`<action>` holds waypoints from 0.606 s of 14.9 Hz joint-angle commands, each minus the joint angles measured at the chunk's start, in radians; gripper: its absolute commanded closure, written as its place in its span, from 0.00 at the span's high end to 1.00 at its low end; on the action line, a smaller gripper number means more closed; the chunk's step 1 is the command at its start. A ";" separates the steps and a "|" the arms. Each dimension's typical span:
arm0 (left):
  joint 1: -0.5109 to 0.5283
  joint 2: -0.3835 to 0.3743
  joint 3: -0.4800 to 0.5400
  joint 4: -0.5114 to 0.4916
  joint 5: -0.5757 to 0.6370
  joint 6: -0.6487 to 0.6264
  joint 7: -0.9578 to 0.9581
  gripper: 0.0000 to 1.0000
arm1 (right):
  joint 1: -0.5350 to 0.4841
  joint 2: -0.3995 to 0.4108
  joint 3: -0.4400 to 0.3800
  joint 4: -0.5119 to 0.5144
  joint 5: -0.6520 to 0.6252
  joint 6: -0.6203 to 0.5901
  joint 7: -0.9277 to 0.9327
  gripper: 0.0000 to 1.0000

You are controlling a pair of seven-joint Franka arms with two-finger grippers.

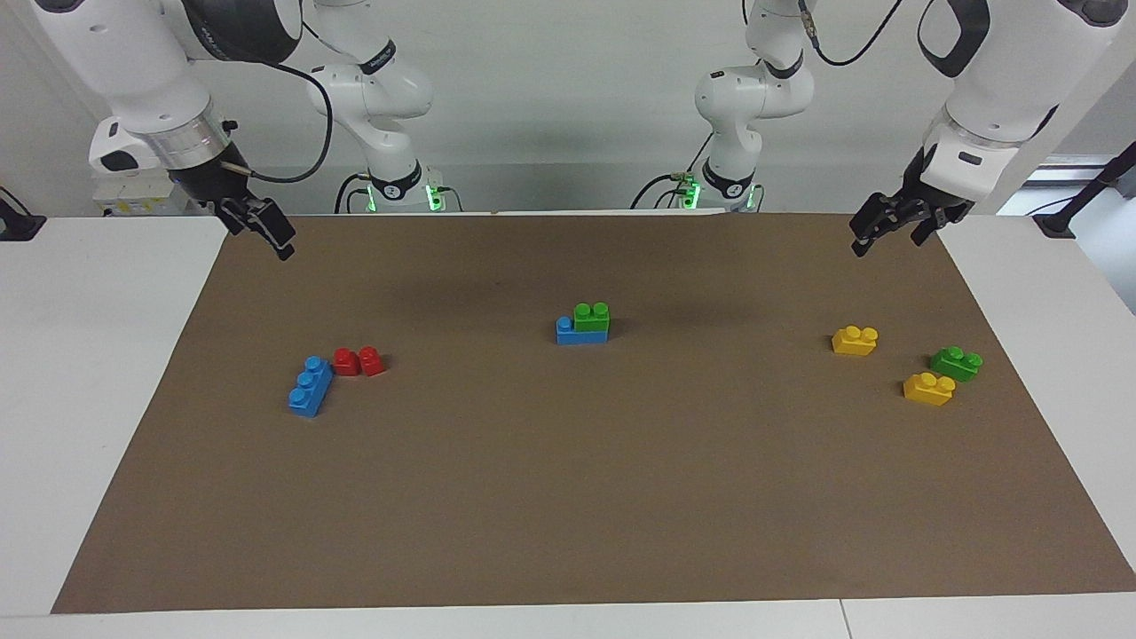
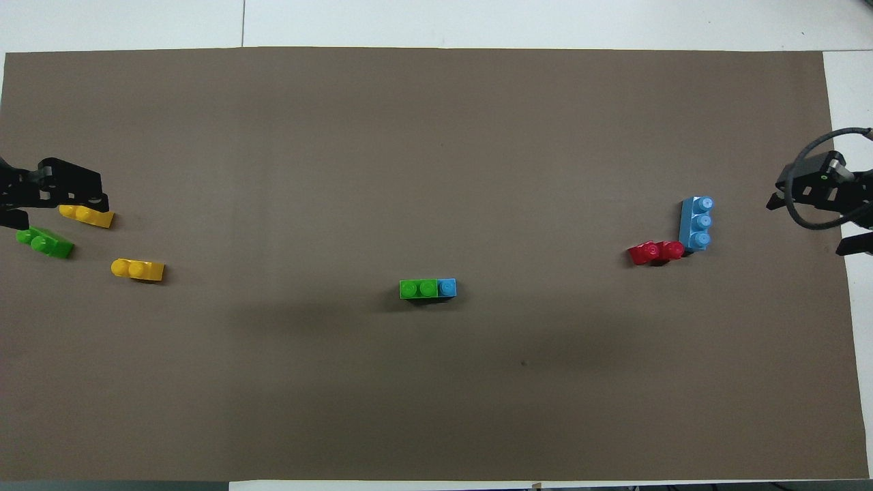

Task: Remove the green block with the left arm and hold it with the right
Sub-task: 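Move the left gripper and the right gripper toward the green-blue brick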

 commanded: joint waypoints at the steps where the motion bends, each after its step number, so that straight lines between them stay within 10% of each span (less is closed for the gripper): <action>1: -0.009 -0.039 0.001 -0.048 0.003 0.006 -0.093 1.00 | 0.009 -0.033 0.002 -0.052 0.064 -0.003 0.252 0.97; 9: -0.065 -0.060 0.001 -0.083 -0.049 0.013 -0.447 1.00 | 0.075 -0.035 0.003 -0.180 0.354 0.060 0.558 0.97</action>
